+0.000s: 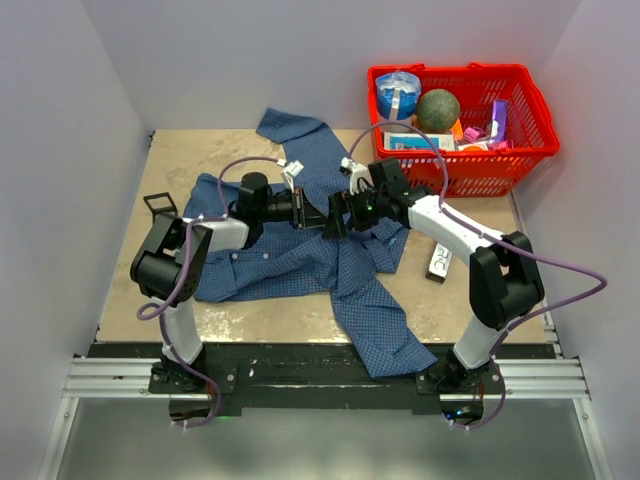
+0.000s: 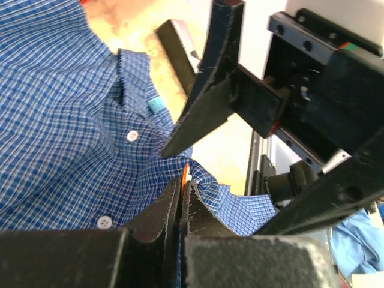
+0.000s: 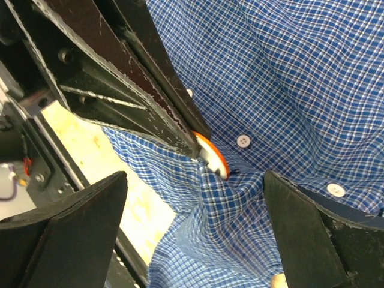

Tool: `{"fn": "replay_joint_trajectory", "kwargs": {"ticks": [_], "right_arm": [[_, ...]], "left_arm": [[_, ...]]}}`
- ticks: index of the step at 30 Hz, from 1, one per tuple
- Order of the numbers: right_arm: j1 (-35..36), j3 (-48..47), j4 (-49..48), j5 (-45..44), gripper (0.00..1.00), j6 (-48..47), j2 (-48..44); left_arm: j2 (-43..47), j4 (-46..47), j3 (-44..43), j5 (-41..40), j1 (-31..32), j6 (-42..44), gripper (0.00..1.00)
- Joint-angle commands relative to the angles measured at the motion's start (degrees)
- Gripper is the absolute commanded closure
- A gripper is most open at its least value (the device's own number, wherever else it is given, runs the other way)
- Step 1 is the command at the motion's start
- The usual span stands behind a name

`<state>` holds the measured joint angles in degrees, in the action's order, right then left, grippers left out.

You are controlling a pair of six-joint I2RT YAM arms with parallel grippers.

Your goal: Remove the brooch from the garment

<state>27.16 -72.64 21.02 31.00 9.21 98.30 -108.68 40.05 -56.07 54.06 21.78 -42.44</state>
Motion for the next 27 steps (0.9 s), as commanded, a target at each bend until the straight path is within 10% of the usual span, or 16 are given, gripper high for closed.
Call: {"fn": "replay_joint_trajectory", "kwargs": {"ticks": [1,27], "right_arm": [[1.6,-2.9,-1.4,-3.2,0.01,4.3,1.4],[2.6,-2.5,4.6,-27.5,0.53,-7.5,2.6]], "left_arm": [[3.7,-6.1,-2.8,-4.7,0.5,4.8,1.0],[3.6,-6.2,-5.1,-1.8,-2.1,3.3,1.0]]}}
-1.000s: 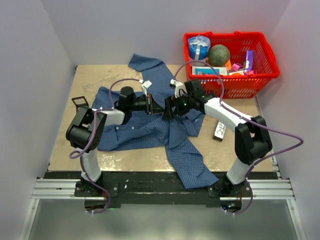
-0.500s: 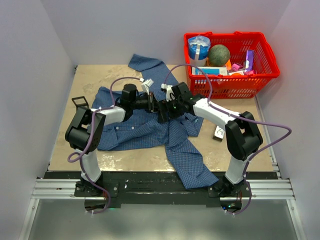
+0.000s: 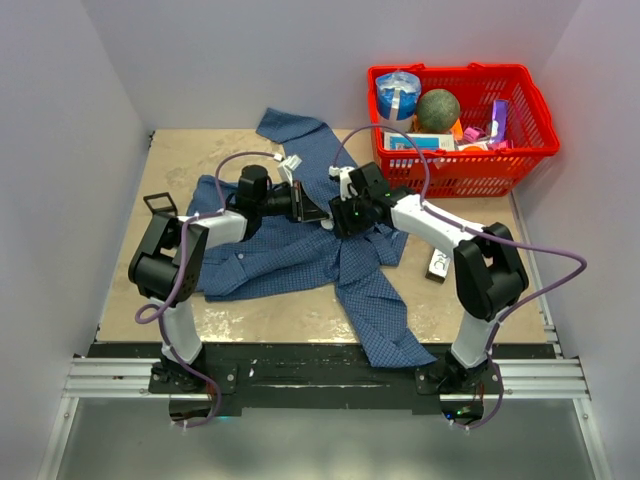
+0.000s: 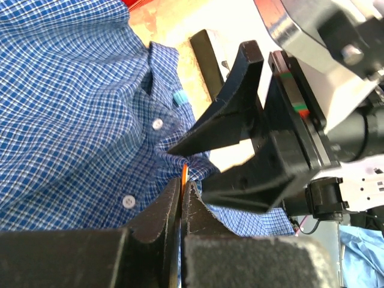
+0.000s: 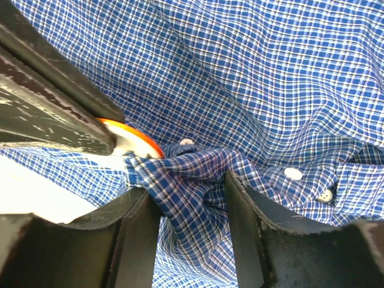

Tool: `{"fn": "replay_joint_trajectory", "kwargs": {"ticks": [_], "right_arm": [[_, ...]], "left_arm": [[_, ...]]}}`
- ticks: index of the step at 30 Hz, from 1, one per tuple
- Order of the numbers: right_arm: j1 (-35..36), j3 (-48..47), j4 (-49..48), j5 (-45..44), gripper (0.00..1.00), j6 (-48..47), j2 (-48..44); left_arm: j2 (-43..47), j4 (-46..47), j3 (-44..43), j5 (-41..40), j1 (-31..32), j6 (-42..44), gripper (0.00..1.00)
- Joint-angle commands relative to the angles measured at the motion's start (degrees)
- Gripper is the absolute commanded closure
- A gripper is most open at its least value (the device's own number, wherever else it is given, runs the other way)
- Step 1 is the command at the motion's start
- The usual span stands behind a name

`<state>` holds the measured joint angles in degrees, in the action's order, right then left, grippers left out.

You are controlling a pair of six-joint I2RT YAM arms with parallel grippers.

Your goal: Remove the brooch from the garment

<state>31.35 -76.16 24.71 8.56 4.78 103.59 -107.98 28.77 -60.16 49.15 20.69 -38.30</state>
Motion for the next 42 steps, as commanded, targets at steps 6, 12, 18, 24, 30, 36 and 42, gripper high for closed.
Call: {"fn": "replay_joint_trajectory", "kwargs": {"ticks": [6,12,18,24,30,36,42], "right_arm": [[-2.9,-0.1,0.3,17.0,0.31,-8.5,-4.1],[-3.7,-3.6,6.4,31.9,0.27,-16.0,-4.8],[-5.5,-4.2,1.1,38.3,0.38,-7.4,-3.2],[-6.9,-4.5,-0.4,36.5,0.51,-5.7,-1.8],[-8.0,-5.0,-2.1,37.2,0.67,-5.8,0.3],[-8.0,-7.3,-2.4,40.0,0.95,-8.0,1.6],[-8.1,-8.0,0.2,41.2,1.0,-12.2,1.1]], "left_arm": [[2.7,4.9,-0.7,4.0,-1.1,0.0,1.0],[2.6,7.1,0.1,5.8,-1.1,-0.5,1.0],[2.7,9.8,1.3,7.5,-1.2,-1.6,1.0],[2.9,12.4,2.2,9.0,-1.2,-2.6,1.0],[3.1,15.7,2.7,10.8,-1.2,-4.1,1.0],[3.0,15.8,1.3,13.6,-1.2,-3.4,1.0],[3.3,9.5,-0.9,12.8,-1.4,1.6,0.75]]}}
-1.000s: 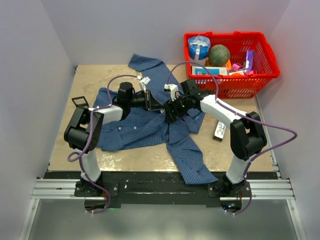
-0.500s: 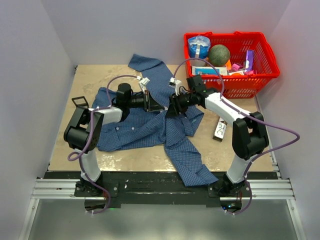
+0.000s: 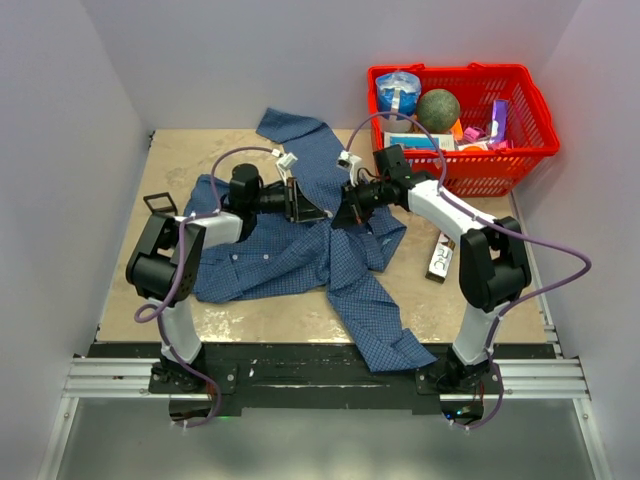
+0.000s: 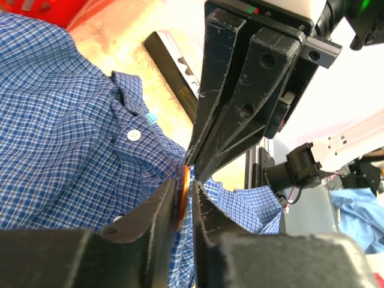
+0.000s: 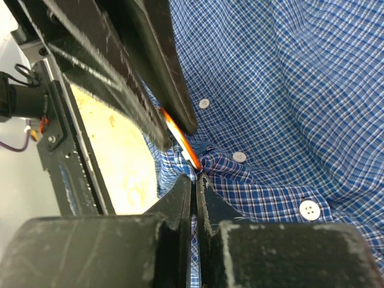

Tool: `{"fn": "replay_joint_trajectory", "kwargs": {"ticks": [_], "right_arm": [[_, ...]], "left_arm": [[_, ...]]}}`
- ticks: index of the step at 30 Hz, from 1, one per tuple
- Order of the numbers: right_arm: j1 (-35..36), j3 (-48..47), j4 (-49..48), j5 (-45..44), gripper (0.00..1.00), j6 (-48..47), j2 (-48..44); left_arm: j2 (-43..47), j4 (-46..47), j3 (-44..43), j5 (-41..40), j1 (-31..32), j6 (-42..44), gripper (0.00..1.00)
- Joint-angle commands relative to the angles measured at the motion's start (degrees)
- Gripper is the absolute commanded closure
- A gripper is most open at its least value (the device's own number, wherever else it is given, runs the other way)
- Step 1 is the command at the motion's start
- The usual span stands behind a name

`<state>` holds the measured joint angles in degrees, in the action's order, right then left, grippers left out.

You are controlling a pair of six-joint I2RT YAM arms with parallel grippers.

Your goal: Remove the brooch from the garment

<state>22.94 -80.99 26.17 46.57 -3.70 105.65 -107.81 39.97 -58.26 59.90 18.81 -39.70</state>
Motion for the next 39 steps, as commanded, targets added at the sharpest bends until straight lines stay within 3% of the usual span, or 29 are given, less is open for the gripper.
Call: {"fn": "replay_joint_trajectory", "kwargs": {"ticks": [1,8,13,16,23,25,30,36,39], "right_arm": [[0.4,-3.2,-1.1,3.1,1.0,-3.9,-1.1],[0.4,-3.2,-0.8,1.9,1.0,-4.3,-1.1],[0.4,-2.9,-0.1,1.5,1.0,-4.7,-1.1],[0.4,-3.0,-0.1,1.5,1.0,-4.6,-1.0],[0.4,-3.6,0.2,1.5,1.0,-4.4,-0.4],[0.4,-4.0,0.1,1.4,1.0,-4.3,-0.3],[0.4,-3.7,-0.2,1.5,1.0,-3.4,-0.2],[0.4,-3.7,-0.4,1.4,1.0,-3.2,0.0],[0.4,-3.9,-0.3,1.2,1.0,-3.3,0.1]], "left_arm": [[3.0,-1.6,-2.9,2.1,0.5,2.9,0.74],[2.1,-0.2,-3.9,1.7,0.4,1.6,0.6],[2.0,-0.1,-4.8,1.8,-0.1,2.3,0.59],[1.9,-3.1,-6.2,2.2,-0.4,5.8,0.61],[1.4,-6.3,-7.6,2.9,-0.5,9.3,0.83],[1.4,-7.0,-7.7,3.0,-0.5,9.8,0.83],[1.5,-7.8,-7.8,4.3,-0.5,11.0,0.7],[1.7,-11.6,-8.4,3.2,-0.5,14.4,0.86],[1.5,-11.0,-8.6,3.2,-0.5,12.8,0.87]]}}
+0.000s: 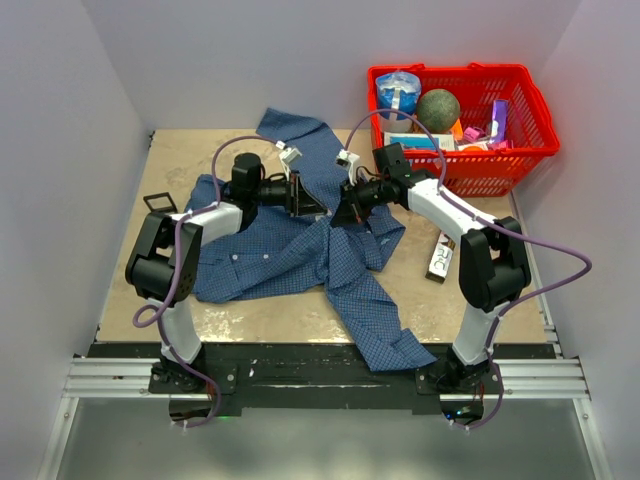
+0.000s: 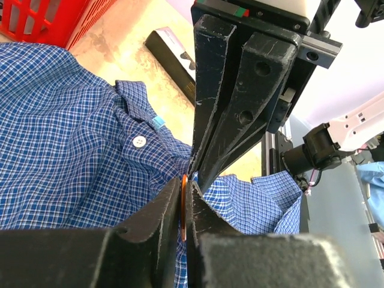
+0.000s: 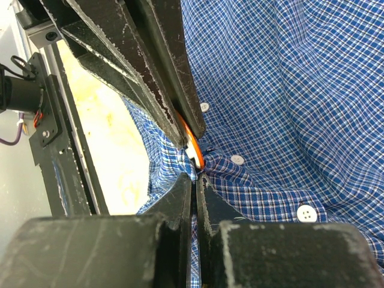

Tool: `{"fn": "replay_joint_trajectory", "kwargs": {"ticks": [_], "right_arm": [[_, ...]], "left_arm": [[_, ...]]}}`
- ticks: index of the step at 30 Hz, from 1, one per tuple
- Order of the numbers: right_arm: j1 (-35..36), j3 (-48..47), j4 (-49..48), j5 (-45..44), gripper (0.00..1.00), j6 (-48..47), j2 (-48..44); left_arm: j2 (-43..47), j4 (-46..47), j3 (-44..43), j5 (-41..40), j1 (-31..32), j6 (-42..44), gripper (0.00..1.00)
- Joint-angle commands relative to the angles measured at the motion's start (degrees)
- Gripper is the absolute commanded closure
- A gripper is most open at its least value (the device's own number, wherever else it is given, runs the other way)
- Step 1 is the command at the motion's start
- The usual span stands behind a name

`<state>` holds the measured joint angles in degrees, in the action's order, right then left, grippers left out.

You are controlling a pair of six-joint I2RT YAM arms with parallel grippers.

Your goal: Remove the brooch from the garment

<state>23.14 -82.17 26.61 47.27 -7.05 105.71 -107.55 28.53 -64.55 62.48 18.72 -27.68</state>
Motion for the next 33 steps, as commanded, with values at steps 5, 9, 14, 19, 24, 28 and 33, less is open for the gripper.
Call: {"fn": "replay_joint_trajectory", "kwargs": {"ticks": [5,9,14,19,24,28,33], "right_arm": [[0.2,-2.6,-0.3,0.4,1.0,-0.2,0.0],[0.2,-2.6,-0.3,0.4,1.0,-0.3,0.1],[0.2,-3.1,-0.1,0.4,1.0,-0.3,0.5],[0.2,-3.3,0.4,0.5,1.0,-0.3,0.6],[-0.1,-4.0,1.2,1.7,0.78,-0.8,0.3],[-1.9,-3.2,-3.9,6.3,0.44,6.6,-0.2],[-1.7,-3.6,-7.4,7.4,0.43,11.8,1.2]], "left_arm": [[1.1,2.5,-2.2,1.0,-0.4,-1.2,0.82],[0.9,3.0,-2.1,1.1,-0.4,-1.8,0.82],[0.9,4.2,-1.9,1.0,-0.4,-2.5,0.83],[0.8,4.6,-1.8,0.6,-0.4,-2.6,1.0],[1.1,4.2,-0.7,-0.5,-0.4,-2.7,1.0],[1.6,4.8,0.2,-0.9,-0.4,-3.4,1.0],[1.6,4.9,0.2,-1.3,-0.4,-3.8,1.0]]}}
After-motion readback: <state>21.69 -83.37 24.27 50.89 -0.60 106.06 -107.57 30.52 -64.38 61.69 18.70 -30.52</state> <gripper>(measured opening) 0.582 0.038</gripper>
